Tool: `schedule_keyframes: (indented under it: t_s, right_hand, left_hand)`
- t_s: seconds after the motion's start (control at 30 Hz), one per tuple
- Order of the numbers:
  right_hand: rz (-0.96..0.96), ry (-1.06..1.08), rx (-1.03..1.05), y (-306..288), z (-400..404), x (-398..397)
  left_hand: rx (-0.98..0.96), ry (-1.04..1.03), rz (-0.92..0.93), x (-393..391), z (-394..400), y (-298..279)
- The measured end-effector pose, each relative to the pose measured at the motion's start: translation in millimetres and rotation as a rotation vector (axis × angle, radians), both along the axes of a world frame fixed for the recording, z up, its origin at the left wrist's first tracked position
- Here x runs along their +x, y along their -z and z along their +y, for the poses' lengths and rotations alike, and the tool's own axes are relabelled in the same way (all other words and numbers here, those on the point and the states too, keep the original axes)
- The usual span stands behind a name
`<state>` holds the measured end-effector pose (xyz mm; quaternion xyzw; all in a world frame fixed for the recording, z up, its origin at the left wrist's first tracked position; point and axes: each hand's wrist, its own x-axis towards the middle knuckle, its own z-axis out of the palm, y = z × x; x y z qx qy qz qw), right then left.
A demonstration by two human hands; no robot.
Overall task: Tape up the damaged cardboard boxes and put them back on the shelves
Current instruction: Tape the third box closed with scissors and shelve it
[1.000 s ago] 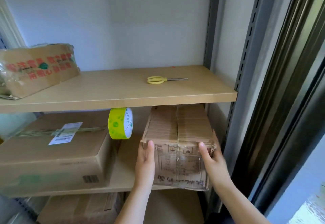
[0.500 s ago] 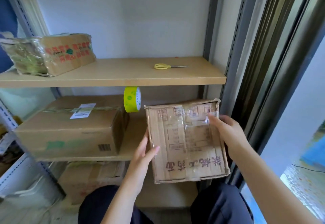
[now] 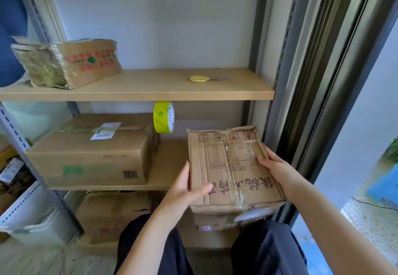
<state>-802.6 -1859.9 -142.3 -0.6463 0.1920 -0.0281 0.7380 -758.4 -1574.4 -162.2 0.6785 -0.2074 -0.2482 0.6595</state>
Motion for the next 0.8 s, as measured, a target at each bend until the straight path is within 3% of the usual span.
schedule_keyframes:
  t_s: [0.07,0.17,0.27,0.43,0.6,0.7,0.8]
  right_hand:
    - [0.054,0.034,-0.034,3.3,-6.1,15.2]
    - [0.113,0.075,-0.100,-1.5,-10.3,34.4]
    - [0.160,0.094,-0.134,-15.2,-15.9,54.5]
    - [0.155,-0.055,0.006,-18.5,-19.0,48.4]
    - [-0.070,0.135,0.223,48.9,15.7,5.2]
    - [-0.128,0.034,-0.032,53.2,40.5,-9.5]
    - [-0.114,0.101,-0.405,31.8,38.4,-2.9]
  left_hand:
    - [0.250,0.181,-0.024,6.1,3.2,3.1]
    - [0.569,0.205,-0.214,16.2,2.8,6.5]
    - [0.484,0.045,-0.388,23.9,-2.7,18.2]
    - [0.087,-0.279,-0.134,31.1,-23.3,53.1]
    - [-0.018,-0.467,-0.065,42.3,-38.3,46.1]
    - [0.040,-0.551,-0.050,47.6,-41.4,30.7]
    - [0.266,-0.644,-0.216,47.6,-34.9,10.0]
